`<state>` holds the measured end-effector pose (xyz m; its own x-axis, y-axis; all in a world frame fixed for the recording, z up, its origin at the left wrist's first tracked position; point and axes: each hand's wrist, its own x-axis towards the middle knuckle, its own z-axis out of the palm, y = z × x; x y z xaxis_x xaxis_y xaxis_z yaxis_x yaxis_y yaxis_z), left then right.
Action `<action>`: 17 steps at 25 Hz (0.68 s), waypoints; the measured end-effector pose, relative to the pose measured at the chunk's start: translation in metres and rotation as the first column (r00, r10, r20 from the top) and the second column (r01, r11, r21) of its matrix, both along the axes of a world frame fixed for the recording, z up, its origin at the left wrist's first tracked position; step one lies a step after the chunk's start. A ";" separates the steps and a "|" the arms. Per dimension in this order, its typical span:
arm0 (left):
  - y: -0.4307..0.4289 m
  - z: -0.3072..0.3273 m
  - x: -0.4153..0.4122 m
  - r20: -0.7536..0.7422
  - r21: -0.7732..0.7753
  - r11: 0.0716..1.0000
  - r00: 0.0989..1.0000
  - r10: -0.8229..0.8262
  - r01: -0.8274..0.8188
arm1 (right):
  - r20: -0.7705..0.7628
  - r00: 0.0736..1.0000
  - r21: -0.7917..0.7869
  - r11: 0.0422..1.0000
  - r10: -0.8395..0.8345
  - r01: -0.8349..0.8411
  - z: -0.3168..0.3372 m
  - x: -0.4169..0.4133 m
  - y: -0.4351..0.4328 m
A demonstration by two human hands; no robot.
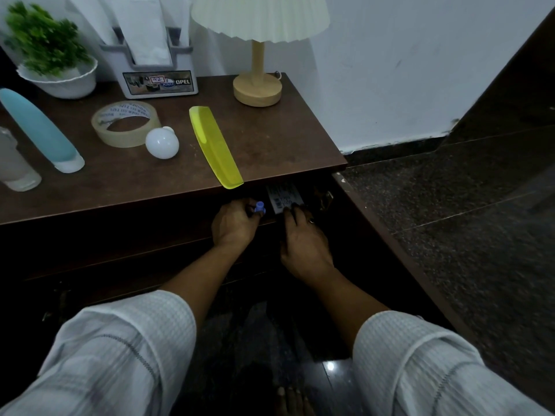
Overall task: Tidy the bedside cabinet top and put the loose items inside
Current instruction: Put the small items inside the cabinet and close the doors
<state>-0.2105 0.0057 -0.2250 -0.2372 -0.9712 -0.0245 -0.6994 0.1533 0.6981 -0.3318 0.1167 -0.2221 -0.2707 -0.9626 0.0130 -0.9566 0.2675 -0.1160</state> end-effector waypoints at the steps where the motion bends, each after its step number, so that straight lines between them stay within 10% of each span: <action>1: 0.000 -0.001 0.000 0.002 0.002 1.000 1.000 0.003 -0.003 | -0.005 1.000 -0.005 1.000 -0.002 0.002 -0.001 0.001 0.000; 17: 0.017 0.028 0.030 0.043 0.068 0.993 0.994 -0.103 0.100 | 0.129 0.990 0.100 0.994 -0.059 0.046 0.031 0.013 0.014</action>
<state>-0.1807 0.0228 -0.1970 -0.3312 -0.9382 -0.1003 -0.7147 0.1800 0.6758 -0.3185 0.1304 -0.1912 -0.3140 -0.9420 -0.1183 -0.9189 0.3329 -0.2115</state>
